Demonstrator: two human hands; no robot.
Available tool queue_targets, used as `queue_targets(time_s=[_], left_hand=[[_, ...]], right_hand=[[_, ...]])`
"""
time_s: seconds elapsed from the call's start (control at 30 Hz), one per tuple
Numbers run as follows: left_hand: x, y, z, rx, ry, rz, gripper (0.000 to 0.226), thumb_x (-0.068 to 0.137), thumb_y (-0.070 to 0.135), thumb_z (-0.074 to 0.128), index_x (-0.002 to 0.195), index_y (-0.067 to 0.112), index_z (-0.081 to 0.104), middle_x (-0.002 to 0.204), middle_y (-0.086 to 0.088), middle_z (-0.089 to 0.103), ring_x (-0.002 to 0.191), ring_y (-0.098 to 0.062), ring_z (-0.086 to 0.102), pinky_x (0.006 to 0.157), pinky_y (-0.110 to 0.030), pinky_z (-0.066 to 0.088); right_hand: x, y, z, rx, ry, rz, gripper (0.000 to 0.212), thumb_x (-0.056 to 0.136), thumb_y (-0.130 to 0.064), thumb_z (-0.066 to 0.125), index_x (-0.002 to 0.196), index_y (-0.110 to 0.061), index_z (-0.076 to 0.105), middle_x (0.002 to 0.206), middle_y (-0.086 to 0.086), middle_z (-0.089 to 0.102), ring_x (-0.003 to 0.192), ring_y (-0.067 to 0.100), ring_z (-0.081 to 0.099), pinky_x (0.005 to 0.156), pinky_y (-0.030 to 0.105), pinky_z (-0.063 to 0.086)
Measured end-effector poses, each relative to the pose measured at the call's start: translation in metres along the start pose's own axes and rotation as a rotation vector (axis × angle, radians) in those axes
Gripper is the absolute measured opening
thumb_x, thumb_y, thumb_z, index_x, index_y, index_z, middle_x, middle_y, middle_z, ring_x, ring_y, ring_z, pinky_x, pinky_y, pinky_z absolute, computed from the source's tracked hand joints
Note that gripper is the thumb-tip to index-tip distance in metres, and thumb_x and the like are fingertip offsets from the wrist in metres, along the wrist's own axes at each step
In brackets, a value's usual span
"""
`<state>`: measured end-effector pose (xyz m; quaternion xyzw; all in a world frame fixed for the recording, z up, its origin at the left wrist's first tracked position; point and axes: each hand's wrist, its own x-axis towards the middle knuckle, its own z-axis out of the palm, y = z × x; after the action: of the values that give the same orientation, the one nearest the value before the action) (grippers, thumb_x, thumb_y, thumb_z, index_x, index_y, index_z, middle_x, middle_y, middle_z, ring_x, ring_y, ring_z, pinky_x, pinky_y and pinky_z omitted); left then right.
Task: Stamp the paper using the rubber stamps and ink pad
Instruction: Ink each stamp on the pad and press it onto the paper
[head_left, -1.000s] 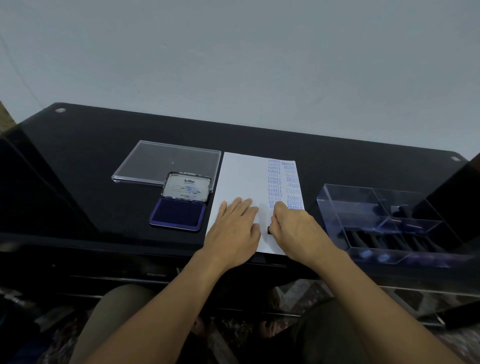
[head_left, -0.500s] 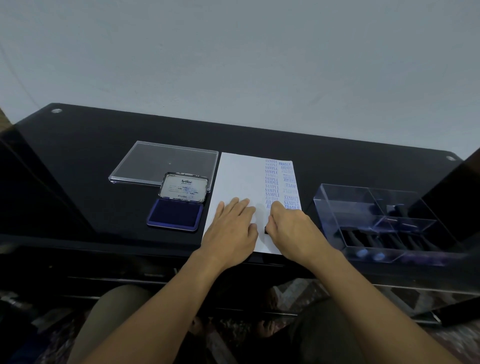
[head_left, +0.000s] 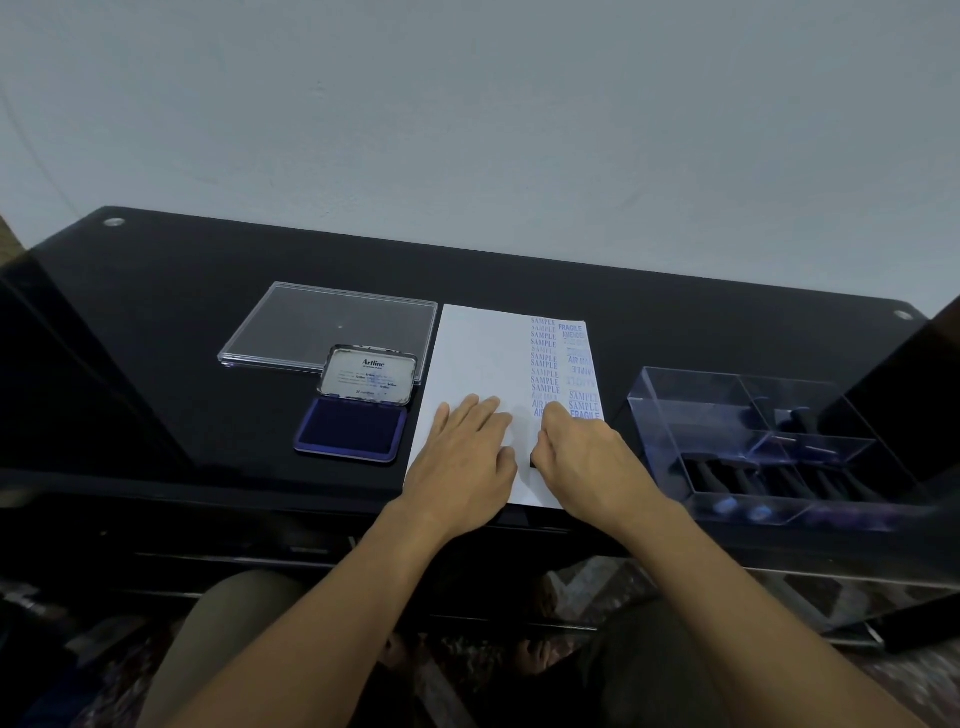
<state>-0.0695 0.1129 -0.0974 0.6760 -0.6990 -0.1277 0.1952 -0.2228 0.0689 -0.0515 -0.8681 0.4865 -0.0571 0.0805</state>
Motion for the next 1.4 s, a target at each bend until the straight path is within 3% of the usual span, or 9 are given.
queue_targets(time_s=[0.1, 0.23, 0.4, 0.47, 0.57, 0.63, 0.77, 1.03, 1.4], left_hand=[[-0.001, 0.001, -0.001, -0.001, 0.001, -0.002, 0.047, 0.103, 0.027, 0.031, 0.149, 0.016, 0.035, 0.163, -0.001, 0.019, 0.151, -0.018, 0.005, 0.124, -0.042, 0.001], [-0.001, 0.001, -0.001, -0.013, -0.004, -0.007, 0.048, 0.103, 0.027, 0.031, 0.150, 0.016, 0.034, 0.163, 0.000, 0.018, 0.151, -0.017, 0.004, 0.124, -0.041, -0.001], [0.003, 0.002, -0.007, -0.142, -0.017, -0.041, 0.050, 0.101, 0.020, 0.034, 0.151, 0.016, 0.034, 0.163, 0.002, 0.020, 0.151, -0.013, 0.004, 0.123, -0.036, -0.004], [0.004, 0.002, -0.011, -0.274, 0.007, -0.076, 0.049, 0.100, 0.016, 0.037, 0.149, 0.017, 0.038, 0.160, 0.004, 0.026, 0.149, -0.010, 0.010, 0.124, -0.036, 0.002], [0.007, 0.002, -0.022, -0.461, 0.099, -0.136, 0.045, 0.099, 0.015, 0.042, 0.144, 0.018, 0.046, 0.154, 0.007, 0.037, 0.144, -0.011, 0.026, 0.119, -0.035, 0.025], [0.009, 0.003, -0.030, -0.499, 0.147, -0.158, 0.044, 0.099, 0.015, 0.043, 0.142, 0.019, 0.048, 0.151, 0.007, 0.040, 0.141, -0.009, 0.032, 0.115, -0.027, 0.028], [0.010, 0.000, -0.038, -0.468, 0.186, -0.147, 0.042, 0.100, 0.014, 0.044, 0.141, 0.017, 0.048, 0.151, 0.006, 0.042, 0.139, -0.008, 0.034, 0.108, -0.019, 0.026], [0.010, -0.001, -0.039, -0.438, 0.195, -0.149, 0.041, 0.099, 0.015, 0.046, 0.140, 0.017, 0.050, 0.150, 0.005, 0.043, 0.139, -0.008, 0.035, 0.104, -0.018, 0.027], [0.008, -0.007, -0.049, -0.384, 0.232, -0.143, 0.037, 0.098, 0.016, 0.048, 0.135, 0.018, 0.053, 0.147, 0.005, 0.046, 0.137, -0.011, 0.037, 0.105, -0.021, 0.029]], right_hand=[[0.000, 0.000, 0.002, -0.045, 0.008, -0.003, 0.015, 0.103, -0.020, 0.037, 0.090, -0.013, 0.039, 0.077, 0.005, 0.054, 0.059, 0.024, 0.046, 0.057, 0.036, 0.042], [0.003, 0.002, -0.002, 0.057, 0.004, 0.062, 0.022, 0.101, -0.026, 0.041, 0.081, -0.018, 0.035, 0.067, 0.003, 0.049, 0.054, 0.020, 0.043, 0.046, 0.031, 0.024], [0.014, 0.012, -0.030, 0.256, 0.123, 0.186, 0.021, 0.099, -0.026, 0.041, 0.082, -0.014, 0.047, 0.080, 0.008, 0.059, 0.068, 0.024, 0.054, 0.051, 0.034, 0.035], [0.019, 0.017, -0.043, 0.296, 0.160, 0.190, 0.022, 0.098, -0.024, 0.040, 0.084, -0.010, 0.051, 0.080, 0.007, 0.061, 0.069, 0.024, 0.055, 0.053, 0.034, 0.039], [0.025, 0.021, -0.058, 0.331, 0.202, 0.187, 0.023, 0.097, -0.021, 0.042, 0.086, -0.005, 0.055, 0.079, 0.009, 0.062, 0.064, 0.020, 0.049, 0.053, 0.033, 0.039], [0.027, 0.023, -0.063, 0.339, 0.213, 0.183, 0.023, 0.097, -0.020, 0.043, 0.088, -0.004, 0.056, 0.081, 0.011, 0.063, 0.063, 0.017, 0.047, 0.053, 0.033, 0.039], [0.026, 0.026, -0.066, 0.348, 0.226, 0.185, 0.019, 0.098, -0.021, 0.045, 0.089, -0.008, 0.056, 0.082, 0.008, 0.063, 0.063, 0.014, 0.048, 0.053, 0.031, 0.041], [0.022, 0.023, -0.063, 0.405, 0.227, 0.194, 0.010, 0.099, -0.021, 0.048, 0.095, -0.013, 0.053, 0.084, 0.005, 0.062, 0.066, 0.014, 0.052, 0.054, 0.030, 0.044], [0.024, 0.024, -0.063, 0.434, 0.213, 0.226, 0.017, 0.099, -0.022, 0.047, 0.094, -0.008, 0.056, 0.088, 0.006, 0.062, 0.069, 0.013, 0.050, 0.058, 0.029, 0.041]])
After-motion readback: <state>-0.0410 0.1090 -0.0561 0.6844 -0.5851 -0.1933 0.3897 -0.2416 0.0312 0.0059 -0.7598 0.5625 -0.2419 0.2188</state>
